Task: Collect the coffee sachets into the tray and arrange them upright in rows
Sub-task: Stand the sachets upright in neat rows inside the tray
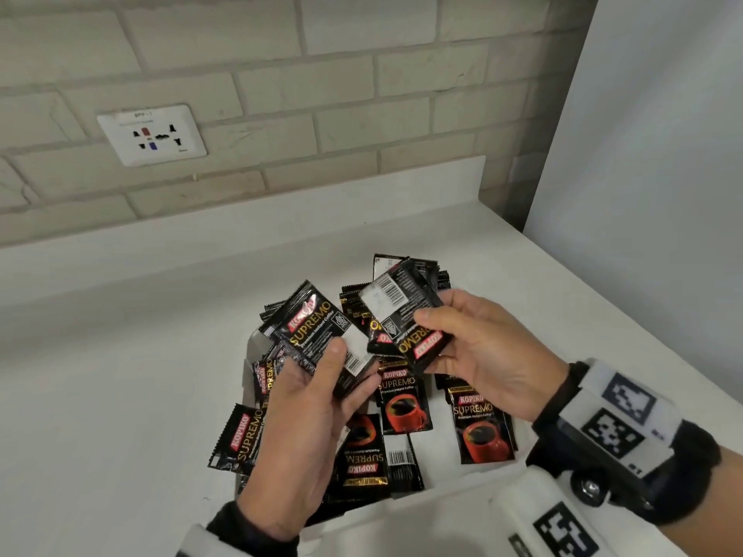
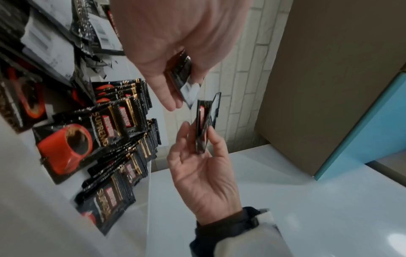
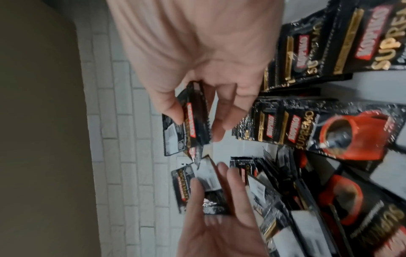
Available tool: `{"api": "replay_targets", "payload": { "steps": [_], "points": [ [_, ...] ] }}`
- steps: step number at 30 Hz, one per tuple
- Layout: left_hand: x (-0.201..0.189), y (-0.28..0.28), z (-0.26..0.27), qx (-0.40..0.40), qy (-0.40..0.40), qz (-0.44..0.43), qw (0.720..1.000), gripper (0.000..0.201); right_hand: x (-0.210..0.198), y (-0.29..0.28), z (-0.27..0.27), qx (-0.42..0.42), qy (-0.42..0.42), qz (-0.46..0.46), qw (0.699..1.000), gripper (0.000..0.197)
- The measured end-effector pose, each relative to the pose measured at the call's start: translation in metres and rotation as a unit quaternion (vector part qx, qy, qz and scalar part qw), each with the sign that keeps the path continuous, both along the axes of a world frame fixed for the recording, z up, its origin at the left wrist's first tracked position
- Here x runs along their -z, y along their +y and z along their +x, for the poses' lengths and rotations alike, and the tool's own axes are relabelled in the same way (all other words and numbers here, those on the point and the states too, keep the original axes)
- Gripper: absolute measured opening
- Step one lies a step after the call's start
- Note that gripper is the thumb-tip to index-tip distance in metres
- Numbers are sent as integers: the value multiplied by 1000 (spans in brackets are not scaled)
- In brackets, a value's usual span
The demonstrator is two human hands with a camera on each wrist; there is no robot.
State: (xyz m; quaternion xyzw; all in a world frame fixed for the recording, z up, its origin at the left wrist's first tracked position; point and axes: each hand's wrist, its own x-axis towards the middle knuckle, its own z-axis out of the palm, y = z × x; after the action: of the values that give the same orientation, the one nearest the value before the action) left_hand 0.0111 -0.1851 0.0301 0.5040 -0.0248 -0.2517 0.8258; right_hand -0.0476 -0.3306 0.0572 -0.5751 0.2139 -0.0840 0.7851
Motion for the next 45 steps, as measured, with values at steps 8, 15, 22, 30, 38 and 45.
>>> {"api": "replay_targets", "payload": {
  "steps": [8, 15, 22, 30, 38, 45],
  "points": [
    [-4, 13, 12, 40, -18, 66, 997, 19, -2, -8, -5, -56, -51, -284, 956, 19],
    [-13, 17, 10, 208, 134, 13, 969, 31, -18, -19, -6, -163, -284, -682, 654, 22],
    [-18, 12, 2, 217, 28, 23, 976, 38, -7, -30, -2, -168, -289, -715, 614, 22],
    [0, 11, 8, 92, -144, 130, 977, 34, -7, -31, -3, -118, -155, -447, 873, 43],
    [0, 8, 6, 87, -217, 179, 956, 29, -25, -2, 9, -206, -21, -593, 778, 54],
    [0, 13, 8, 126, -209, 200, 949, 27, -26, 0, 13, -231, 5, -537, 811, 53]
  ]
}}
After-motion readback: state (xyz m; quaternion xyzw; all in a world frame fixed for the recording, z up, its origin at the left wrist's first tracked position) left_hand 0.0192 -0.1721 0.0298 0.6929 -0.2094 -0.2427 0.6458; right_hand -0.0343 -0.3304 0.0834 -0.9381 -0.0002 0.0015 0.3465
